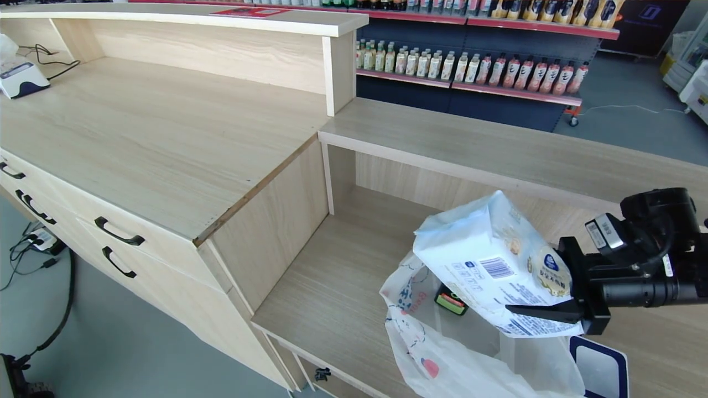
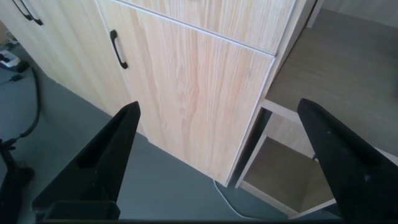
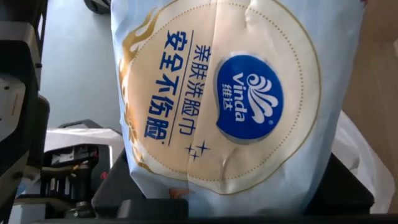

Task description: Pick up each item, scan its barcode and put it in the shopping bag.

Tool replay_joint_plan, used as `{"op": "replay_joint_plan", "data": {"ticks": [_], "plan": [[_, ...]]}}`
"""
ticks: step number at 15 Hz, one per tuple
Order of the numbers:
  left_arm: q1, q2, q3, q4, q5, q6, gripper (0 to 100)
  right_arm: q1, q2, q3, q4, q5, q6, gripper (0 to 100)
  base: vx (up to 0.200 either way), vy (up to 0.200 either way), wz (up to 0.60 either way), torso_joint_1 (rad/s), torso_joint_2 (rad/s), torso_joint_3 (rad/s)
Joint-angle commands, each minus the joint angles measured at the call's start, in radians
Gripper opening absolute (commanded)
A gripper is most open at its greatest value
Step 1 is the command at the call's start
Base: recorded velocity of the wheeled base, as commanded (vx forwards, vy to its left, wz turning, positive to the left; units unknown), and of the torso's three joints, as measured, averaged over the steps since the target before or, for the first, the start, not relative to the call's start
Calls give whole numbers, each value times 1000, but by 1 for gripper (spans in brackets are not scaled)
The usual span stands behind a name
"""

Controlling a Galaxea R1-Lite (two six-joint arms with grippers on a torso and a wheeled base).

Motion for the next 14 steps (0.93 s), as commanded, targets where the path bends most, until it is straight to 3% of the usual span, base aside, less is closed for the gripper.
{"op": "replay_joint_plan", "data": {"ticks": [1,5,10,14], "plan": [[0,0,0,0,-1,0,100,26,-9,42,-91,2,-25,0,0,0,0,0,0,0],[0,0,0,0,1,0,100,-54,10,85,-50,27,-19,0,0,0,0,0,0,0],[0,0,0,0,1,0,100,-175,134,100,-17,149,-102,0,0,0,0,0,0,0],[0,0,0,0,-1,0,100,-183,179,108,-16,194,-117,0,0,0,0,0,0,0]]}}
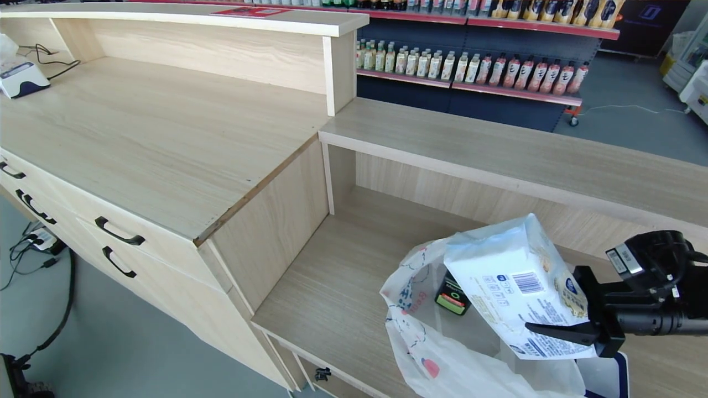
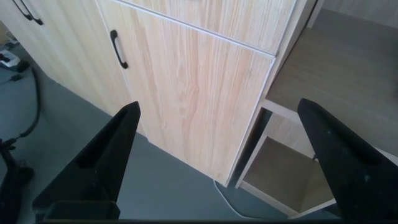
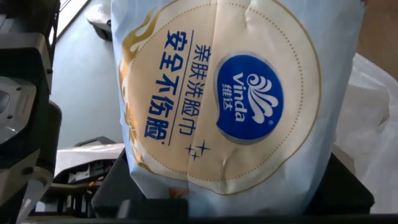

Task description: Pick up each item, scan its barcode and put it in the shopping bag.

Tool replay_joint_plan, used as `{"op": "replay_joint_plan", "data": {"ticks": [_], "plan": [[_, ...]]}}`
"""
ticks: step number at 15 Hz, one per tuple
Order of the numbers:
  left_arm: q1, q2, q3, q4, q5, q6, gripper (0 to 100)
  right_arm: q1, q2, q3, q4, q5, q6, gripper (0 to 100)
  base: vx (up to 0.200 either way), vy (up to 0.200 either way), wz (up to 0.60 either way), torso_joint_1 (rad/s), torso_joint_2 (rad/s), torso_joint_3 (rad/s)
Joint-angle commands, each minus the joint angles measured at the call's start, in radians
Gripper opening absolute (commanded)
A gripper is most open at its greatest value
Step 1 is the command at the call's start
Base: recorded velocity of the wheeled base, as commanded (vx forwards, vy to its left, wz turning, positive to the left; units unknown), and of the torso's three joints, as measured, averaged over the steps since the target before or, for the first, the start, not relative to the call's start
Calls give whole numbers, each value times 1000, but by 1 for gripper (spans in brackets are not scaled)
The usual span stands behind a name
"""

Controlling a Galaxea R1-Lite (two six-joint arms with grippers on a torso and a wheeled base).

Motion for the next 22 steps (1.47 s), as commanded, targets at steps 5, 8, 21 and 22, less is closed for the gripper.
{"op": "replay_joint_plan", "data": {"ticks": [5,8,21,22], "plan": [[0,0,0,0,1,0,100,1,40,2,0,12,-18,0,0,0,0,0,0,0],[0,0,0,0,-1,0,100,0,45,2,-1,14,-19,0,0,0,0,0,0,0],[0,0,0,0,-1,0,100,-63,37,18,34,-11,-22,0,0,0,0,0,0,0],[0,0,0,0,-1,0,100,-63,36,15,34,-11,-22,0,0,0,0,0,0,0]]}}
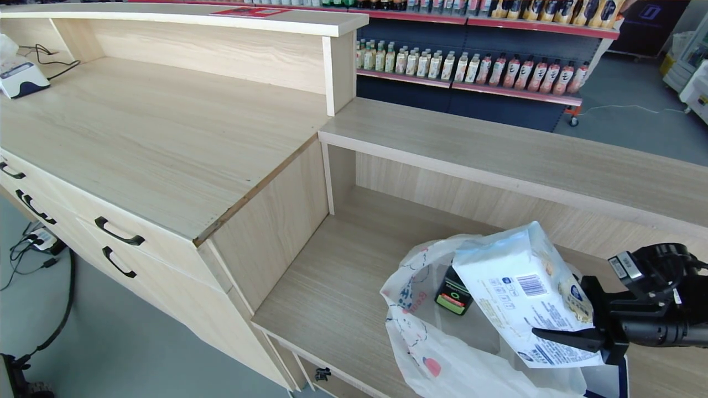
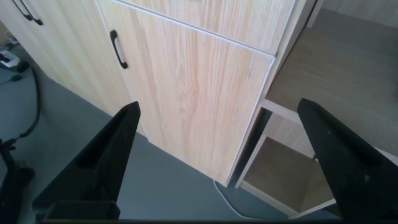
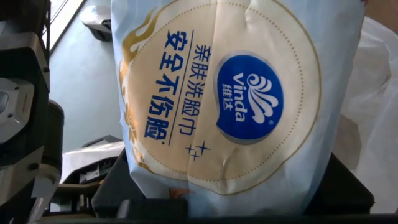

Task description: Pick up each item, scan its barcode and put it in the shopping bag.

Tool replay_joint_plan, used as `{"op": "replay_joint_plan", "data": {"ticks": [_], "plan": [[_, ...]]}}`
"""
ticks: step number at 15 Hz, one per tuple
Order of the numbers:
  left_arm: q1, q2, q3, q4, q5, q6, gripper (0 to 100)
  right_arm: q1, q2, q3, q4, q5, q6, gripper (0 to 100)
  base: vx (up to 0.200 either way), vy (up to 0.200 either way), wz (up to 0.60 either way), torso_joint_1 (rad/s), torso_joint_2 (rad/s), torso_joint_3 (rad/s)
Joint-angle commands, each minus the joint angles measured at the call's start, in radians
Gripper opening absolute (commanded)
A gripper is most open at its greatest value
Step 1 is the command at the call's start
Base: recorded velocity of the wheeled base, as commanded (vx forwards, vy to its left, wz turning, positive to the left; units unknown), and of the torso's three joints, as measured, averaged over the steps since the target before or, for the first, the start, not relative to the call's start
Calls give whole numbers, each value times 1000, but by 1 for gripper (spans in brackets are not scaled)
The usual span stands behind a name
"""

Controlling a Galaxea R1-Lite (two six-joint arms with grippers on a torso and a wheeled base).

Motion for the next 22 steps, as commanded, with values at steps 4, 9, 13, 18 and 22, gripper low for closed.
{"op": "replay_joint_plan", "data": {"ticks": [4,9,13,18,22], "plan": [[0,0,0,0,1,0,100,38,-86,-8,0,-15,-11,0,0,0,0,0,0,0],[0,0,0,0,1,0,100,98,-92,-3,-3,-139,-121,0,0,0,0,0,0,0],[0,0,0,0,-1,0,100,85,-80,14,114,-137,-333,0,0,0,0,0,0,0],[0,0,0,0,1,0,100,79,-31,1,238,-145,-489,0,0,0,0,0,0,0],[0,0,0,0,1,0,100,44,-18,-6,218,-187,-509,0,0,0,0,0,0,0]]}}
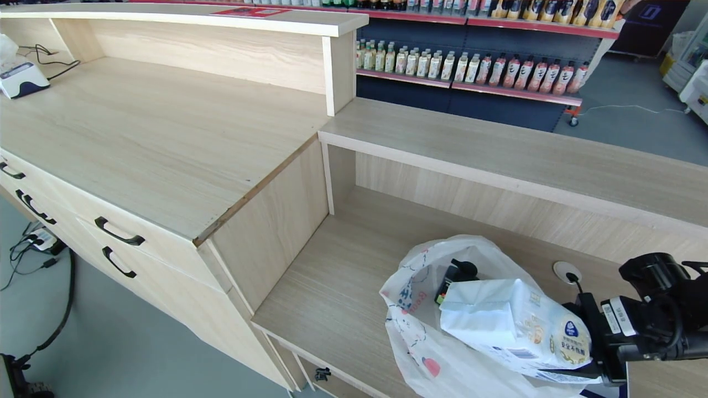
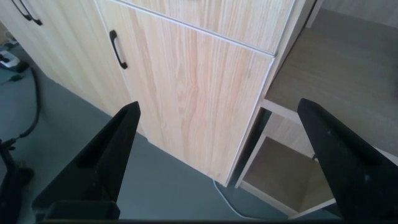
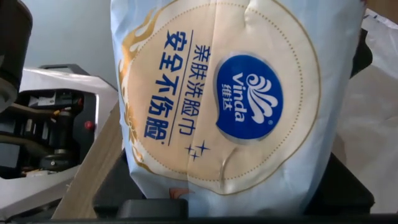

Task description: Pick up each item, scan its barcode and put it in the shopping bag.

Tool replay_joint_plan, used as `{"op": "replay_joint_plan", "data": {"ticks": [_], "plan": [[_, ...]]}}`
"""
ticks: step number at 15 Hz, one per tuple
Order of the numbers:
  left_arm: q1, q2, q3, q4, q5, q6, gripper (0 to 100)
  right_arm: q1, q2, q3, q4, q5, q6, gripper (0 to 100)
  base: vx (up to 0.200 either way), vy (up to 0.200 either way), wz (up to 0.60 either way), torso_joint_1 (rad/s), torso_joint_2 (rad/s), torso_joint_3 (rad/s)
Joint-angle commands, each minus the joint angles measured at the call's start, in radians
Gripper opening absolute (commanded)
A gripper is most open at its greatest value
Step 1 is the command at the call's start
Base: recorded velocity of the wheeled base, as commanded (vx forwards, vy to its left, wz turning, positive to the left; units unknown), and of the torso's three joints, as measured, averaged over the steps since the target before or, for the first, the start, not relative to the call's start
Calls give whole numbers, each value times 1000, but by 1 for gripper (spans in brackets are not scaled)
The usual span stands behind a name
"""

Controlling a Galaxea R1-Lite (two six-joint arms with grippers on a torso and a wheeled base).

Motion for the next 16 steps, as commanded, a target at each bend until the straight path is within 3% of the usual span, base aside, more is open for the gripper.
{"op": "replay_joint_plan", "data": {"ticks": [1,16], "plan": [[0,0,0,0,-1,0,100,-8,4,-5,0,-5,1,0,0,0,0,0,0,0],[0,0,0,0,1,0,100,-84,-1,9,10,-113,-135,0,0,0,0,0,0,0]]}}
